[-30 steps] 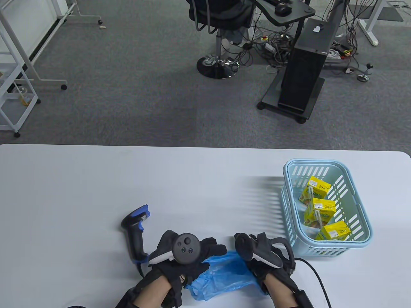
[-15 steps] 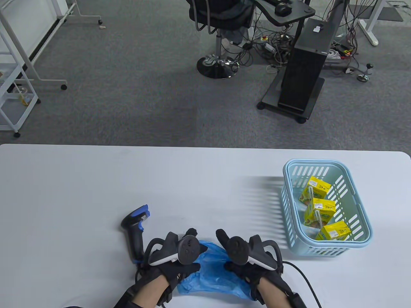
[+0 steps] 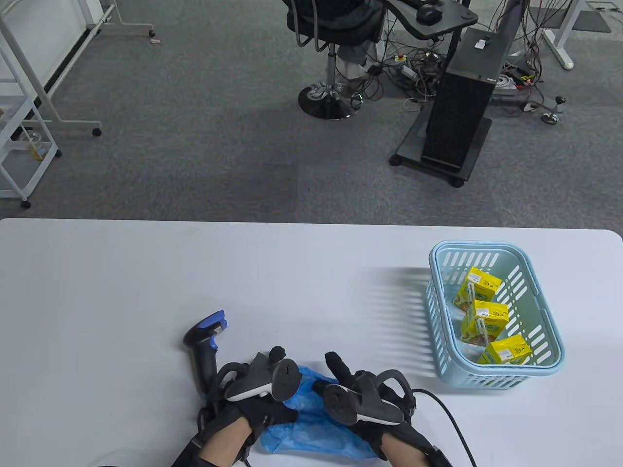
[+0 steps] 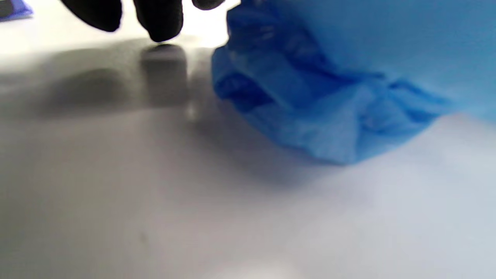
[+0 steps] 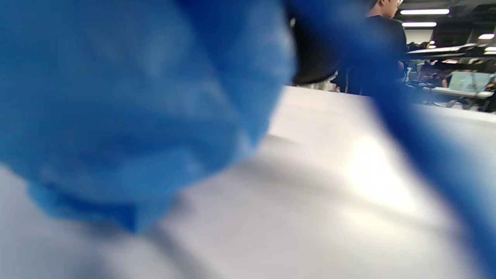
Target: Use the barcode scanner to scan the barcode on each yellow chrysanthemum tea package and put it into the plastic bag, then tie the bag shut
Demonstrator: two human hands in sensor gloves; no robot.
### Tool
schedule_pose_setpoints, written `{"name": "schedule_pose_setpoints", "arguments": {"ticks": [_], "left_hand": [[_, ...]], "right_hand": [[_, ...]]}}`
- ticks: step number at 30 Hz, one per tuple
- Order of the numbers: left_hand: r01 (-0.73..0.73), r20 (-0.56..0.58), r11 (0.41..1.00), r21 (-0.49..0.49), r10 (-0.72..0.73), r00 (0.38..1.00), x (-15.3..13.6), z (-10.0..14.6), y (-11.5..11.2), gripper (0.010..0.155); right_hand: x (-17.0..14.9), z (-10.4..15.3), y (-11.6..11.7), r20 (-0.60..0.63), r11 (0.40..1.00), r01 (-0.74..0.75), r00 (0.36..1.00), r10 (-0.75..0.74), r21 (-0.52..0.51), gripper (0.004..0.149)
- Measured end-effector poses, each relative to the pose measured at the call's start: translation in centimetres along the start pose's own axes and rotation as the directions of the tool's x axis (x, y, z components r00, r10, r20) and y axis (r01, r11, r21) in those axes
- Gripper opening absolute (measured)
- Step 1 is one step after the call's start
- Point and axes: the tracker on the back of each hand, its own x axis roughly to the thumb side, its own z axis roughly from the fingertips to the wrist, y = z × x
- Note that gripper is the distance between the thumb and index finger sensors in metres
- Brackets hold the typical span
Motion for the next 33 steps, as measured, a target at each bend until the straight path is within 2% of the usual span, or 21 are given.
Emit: {"name": "schedule_pose_setpoints", "arguments": {"ticks": [2,5,10,12,23,33], "left_hand": [[0.001,-0.002,1.000,-0.001,-0.001,1.000,0.0,0.0,0.0,0.085],[0.004,-0.012,1.000,-0.009,-0.004,1.000,-0.1,0.1,0.0,0.086],[-0.002,-0.024,1.000,-0.007,0.002,1.000,-0.4,0.1,0.1,0.091],[-0.006,-0.043,1.000,-0.006,0.005,0.999,-0.7,0.1,0.2,0.091],[-0.038,-0.130,0.999,-0.006,0.037,0.991,-2.8,0.2,0.3,0.079],[-0.032,-0.150,0.999,0.014,0.034,0.988,-3.2,0.2,0.4,0.072]], "right_hand": [[-0.7,0.0,0.4,-0.050,0.998,-0.050,0.997,0.052,0.039,0.073],[-2.1,0.0,0.8,-0.113,0.999,-0.040,0.993,0.041,0.006,0.070],[-4.4,0.1,2.0,-0.219,0.991,-0.051,0.973,0.078,0.127,0.081],[-5.0,0.1,2.1,-0.253,0.987,0.033,0.967,0.008,0.157,0.084],[-7.1,0.6,2.5,-0.319,0.967,0.100,0.947,-0.021,0.232,0.075],[-8.0,1.0,2.6,-0.359,0.965,0.110,0.933,-0.018,0.237,0.069]]}}
